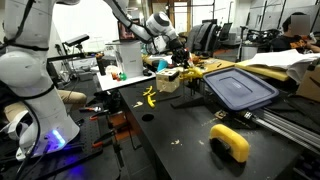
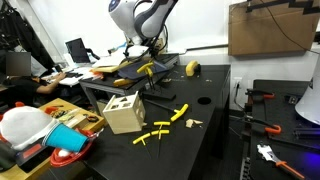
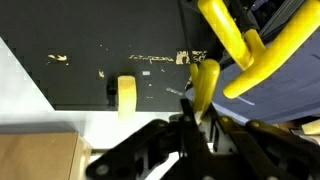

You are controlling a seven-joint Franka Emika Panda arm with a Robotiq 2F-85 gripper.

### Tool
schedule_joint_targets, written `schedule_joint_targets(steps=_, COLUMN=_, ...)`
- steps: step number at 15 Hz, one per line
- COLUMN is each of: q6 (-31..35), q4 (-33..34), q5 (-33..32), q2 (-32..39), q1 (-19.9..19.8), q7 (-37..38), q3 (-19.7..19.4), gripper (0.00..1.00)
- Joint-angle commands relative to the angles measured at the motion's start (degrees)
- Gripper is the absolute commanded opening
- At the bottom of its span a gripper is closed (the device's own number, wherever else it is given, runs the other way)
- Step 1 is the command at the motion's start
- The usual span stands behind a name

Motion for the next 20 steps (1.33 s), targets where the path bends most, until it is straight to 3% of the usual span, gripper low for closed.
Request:
schedule_joint_targets(steps=1, q6=0.9, q4=-1.0, q5=0.1, q2=-1.1, q1=-0.3, q7=-0.2, q3=0.0, gripper=0.04)
schedule_joint_targets(steps=20, q6=2.5, q4=-0.7, q5=-0.2, q2=-0.3, q1=-0.7, q7=0.4, q3=-0.3, gripper=0.04)
